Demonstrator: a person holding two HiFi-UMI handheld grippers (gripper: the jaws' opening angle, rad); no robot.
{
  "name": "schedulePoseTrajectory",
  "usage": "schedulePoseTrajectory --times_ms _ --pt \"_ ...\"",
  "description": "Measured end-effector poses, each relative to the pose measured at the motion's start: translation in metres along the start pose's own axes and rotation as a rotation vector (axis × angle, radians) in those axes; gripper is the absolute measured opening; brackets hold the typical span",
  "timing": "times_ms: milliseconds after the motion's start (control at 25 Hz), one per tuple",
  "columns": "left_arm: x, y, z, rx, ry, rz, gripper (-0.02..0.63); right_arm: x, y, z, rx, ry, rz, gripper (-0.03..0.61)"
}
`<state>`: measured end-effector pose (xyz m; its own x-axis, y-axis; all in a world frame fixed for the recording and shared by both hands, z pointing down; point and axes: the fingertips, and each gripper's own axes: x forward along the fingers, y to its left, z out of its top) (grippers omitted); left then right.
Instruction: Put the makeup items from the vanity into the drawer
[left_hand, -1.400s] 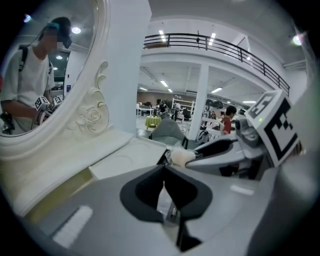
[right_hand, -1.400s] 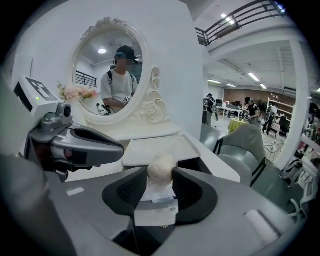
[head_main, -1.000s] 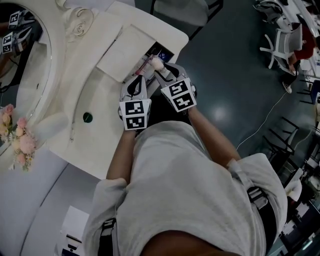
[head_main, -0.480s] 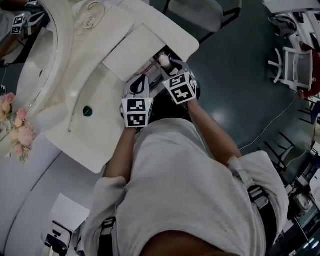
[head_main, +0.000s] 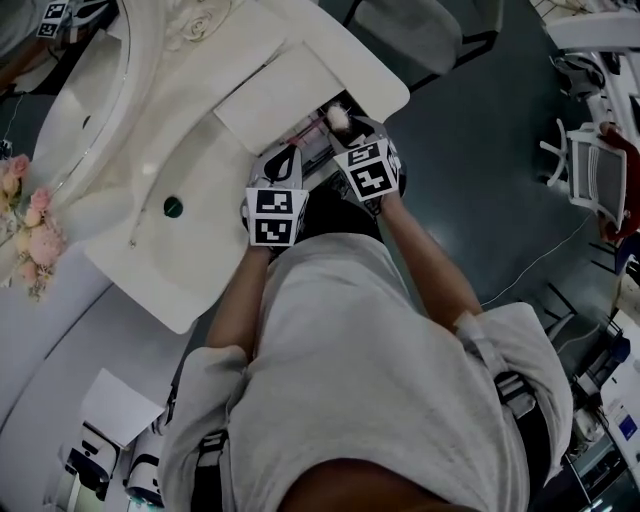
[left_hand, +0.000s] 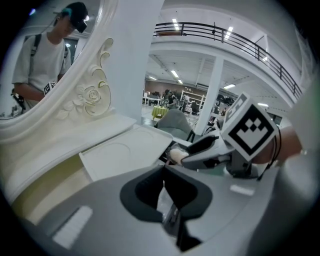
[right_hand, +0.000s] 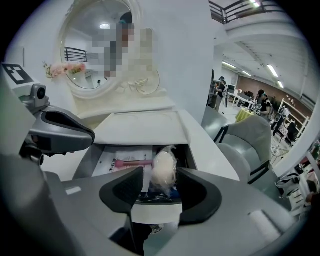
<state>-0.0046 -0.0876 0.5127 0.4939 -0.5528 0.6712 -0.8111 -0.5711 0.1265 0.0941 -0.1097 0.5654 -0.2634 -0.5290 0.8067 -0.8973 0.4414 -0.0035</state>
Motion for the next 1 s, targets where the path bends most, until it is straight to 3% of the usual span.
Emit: schedulePoseTrajectory --times_ms 120,280,360,480,520,760,1000 --pt "0.001 -0.001 -0.006 0.055 0.02 -0.008 0.003 -0.006 -0.002 0.0 -0.005 -0.015 -0.015 0.233" --pt "-0.007 0.0 -0.007 0.108 0.029 -0.036 0.003 -0.028 -0.001 0.012 0.002 -0.083 -0.038 0.214" --pt "-0.014 0.004 -0.008 0.139 0.029 -0.047 0.003 -0.039 0.007 0.023 0.008 -0.139 -0.04 0.171" --pt "-0.029 0.019 -0.014 0.171 0.036 -0.04 0.003 -0.048 0.032 0.036 0.007 -0.205 -0.023 0.05" --pt "-0.036 0.025 -0.016 0.175 0.036 -0.036 0.003 -0.05 0.043 0.04 0.006 -0.223 -0.011 0.002" --pt "-0.069 0.053 -0.033 0.19 0.025 -0.033 0.003 -0.048 0.117 0.068 -0.046 -0.317 0.131 -0.002" --pt "-0.093 0.074 -0.051 0.188 0.016 -0.017 0.003 -0.043 0.177 0.08 -0.154 -0.317 0.24 -0.002"
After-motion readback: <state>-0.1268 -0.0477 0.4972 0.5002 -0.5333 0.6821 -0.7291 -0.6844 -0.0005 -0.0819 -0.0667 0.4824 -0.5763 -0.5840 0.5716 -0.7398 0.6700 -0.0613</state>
